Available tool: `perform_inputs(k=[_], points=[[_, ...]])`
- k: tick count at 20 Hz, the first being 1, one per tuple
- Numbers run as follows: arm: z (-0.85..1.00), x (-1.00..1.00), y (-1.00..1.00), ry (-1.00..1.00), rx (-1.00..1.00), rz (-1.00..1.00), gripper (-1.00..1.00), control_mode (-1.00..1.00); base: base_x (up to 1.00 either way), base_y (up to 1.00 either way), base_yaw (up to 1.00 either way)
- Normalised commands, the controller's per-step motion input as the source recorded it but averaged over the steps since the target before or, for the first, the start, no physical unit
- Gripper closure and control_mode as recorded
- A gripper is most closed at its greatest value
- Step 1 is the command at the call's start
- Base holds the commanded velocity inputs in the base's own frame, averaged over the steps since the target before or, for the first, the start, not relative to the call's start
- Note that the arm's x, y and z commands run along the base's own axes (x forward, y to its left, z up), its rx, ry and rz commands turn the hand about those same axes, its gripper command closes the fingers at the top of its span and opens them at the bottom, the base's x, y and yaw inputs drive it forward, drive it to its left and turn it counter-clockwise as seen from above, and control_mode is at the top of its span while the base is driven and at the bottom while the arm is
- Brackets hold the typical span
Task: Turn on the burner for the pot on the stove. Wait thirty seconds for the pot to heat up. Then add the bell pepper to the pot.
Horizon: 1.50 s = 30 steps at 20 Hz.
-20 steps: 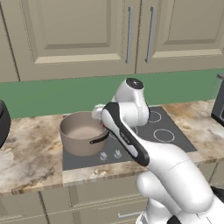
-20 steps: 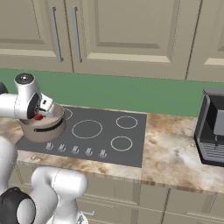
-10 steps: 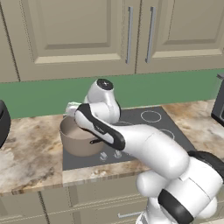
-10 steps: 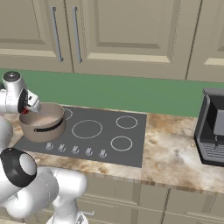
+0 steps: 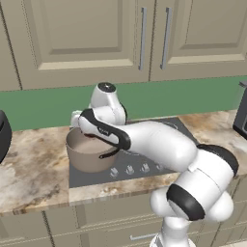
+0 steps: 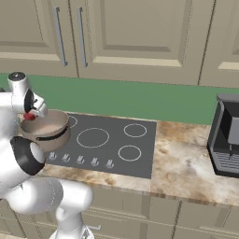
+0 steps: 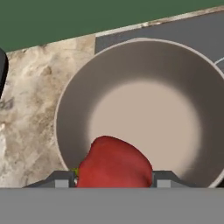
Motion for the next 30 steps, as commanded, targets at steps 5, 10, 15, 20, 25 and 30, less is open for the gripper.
perform_inputs(k=[5,10,15,20,25,30], points=[[-0.33,0.53,0.0,0.11,-0.12,0.0,1.0,-1.0,0.0,0.0,0.0],[-0.33,0.57,0.04,0.07,-0.04,0.01,1.0,-1.0,0.0,0.0,0.0],[-0.29,0.55,0.23,0.01,0.0,0.01,1.0,-1.0,0.0,0.0,0.0],[-0.64,0.21,0.23,0.0,0.04,0.02,1.0,-1.0,0.0,0.0,0.0],[-0.16,0.0,0.01,0.0,0.02,0.01,1.0,-1.0,0.0,0.0,0.0],[-0.03,0.07,0.0,-0.02,0.0,0.0,1.0,-1.0,0.0,0.0,0.0]])
